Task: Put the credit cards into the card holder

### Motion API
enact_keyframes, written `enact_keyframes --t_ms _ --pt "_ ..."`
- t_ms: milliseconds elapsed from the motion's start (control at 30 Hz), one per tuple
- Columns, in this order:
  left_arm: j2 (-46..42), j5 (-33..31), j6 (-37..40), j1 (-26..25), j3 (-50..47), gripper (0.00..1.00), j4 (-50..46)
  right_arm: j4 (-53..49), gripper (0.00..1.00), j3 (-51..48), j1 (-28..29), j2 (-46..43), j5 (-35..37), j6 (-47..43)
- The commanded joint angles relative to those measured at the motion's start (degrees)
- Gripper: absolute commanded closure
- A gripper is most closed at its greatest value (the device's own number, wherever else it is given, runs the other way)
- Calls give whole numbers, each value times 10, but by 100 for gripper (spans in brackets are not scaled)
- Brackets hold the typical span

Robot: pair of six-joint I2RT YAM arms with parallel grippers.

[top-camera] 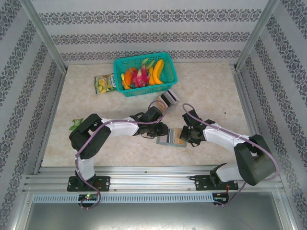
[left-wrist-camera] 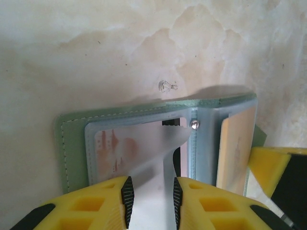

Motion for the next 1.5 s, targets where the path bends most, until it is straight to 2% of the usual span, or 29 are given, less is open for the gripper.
enact_keyframes --t_ms 0,133,267,300,367,400,567,833,867,1000,1033,1200,1267,1300,1467 --pt "39 -26 4 2 -20 67 -74 25 93 -21 -25 -29 52 10" --pt "40 -27 5 2 -20 67 -74 33 91 -32 -75 -45 46 6" --pt "43 -26 4 2 -22 67 -72 14 90 -19 -93 -48 50 -15" --pt "44 -25 3 2 -22 67 -70 10 89 -13 -93 -49 43 -26" --pt "42 -25 3 3 -23 67 -73 1 76 1 -85 -53 16 -59" --pt "40 -25 3 2 -23 67 -73 -9 74 6 -83 -52 11 -67" --pt "40 -26 4 3 -21 67 -73 -11 71 18 -70 -13 -69 -77" --pt "40 -23 3 2 -20 67 -71 -12 70 32 -54 51 -28 -44" --pt "39 -24 5 2 -18 67 -73 -14 71 33 -49 57 -25 -45" --pt "38 -25 6 2 -18 67 -76 -40 86 40 -31 66 15 -40" --pt "38 -26 6 2 -18 67 -76 -42 87 41 -29 65 22 -35" --pt "35 -26 4 2 -25 67 -73 -50 99 36 -28 31 74 2" --pt "34 -28 4 2 -27 67 -73 -60 100 28 -38 8 91 15" --pt "34 -27 4 2 -28 67 -72 -60 97 21 -47 -6 94 17" --pt "37 -26 5 2 -26 67 -73 -30 98 -1 -73 -42 31 -5"
